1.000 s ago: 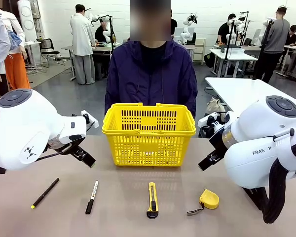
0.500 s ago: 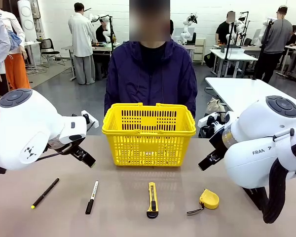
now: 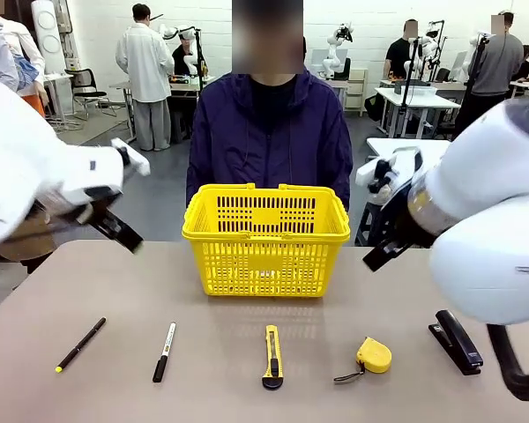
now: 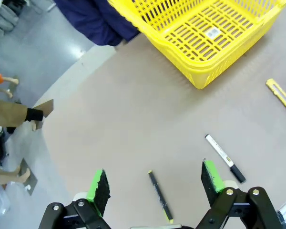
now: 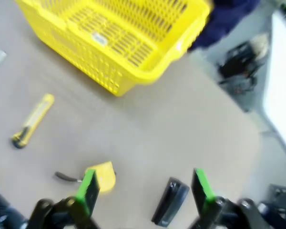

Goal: Place the items the person wants into the basket.
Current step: Pick up the item the person points to and place it in the Market Basket.

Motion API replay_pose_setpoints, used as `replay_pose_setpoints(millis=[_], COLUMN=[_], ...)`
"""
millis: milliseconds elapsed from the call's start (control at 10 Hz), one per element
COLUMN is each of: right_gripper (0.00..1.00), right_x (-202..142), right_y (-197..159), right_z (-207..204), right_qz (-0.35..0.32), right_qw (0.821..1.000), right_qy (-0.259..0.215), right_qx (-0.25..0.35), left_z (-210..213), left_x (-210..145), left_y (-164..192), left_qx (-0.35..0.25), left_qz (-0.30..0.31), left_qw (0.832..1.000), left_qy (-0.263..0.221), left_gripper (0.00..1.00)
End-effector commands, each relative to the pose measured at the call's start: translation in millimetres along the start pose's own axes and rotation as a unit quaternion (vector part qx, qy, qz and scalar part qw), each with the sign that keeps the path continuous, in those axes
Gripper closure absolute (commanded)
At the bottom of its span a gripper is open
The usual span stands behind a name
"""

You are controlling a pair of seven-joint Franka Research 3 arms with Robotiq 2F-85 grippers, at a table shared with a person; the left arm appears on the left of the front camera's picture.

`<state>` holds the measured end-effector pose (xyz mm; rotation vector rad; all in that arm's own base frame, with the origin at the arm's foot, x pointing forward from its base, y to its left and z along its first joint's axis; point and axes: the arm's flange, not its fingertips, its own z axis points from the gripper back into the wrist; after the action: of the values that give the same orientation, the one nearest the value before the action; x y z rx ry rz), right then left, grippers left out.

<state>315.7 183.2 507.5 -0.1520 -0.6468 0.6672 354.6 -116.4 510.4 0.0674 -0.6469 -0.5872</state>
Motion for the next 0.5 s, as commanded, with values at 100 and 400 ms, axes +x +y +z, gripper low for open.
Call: replay_pose_setpoints(millis=[100,400], right_gripper=[0.00,0.00], right_x=[-28,-18], right_y=[16,19], right_z=[107,139], right_qz=[-0.011,-0.016], right_qw=[0.998,0.997], right_qy=[-0.003,-0.019], right_qx=[-0.054,-0.079], left_z=[77,114], left_x=[-34,-26], left_y=[-4,5], left_qx=[0.009,-0.003], left_qz=[-0.001,0.002], left_qw=[1.000,0.999], left_qy=[-0.023,-0.044], left_gripper=[0.00,0.00])
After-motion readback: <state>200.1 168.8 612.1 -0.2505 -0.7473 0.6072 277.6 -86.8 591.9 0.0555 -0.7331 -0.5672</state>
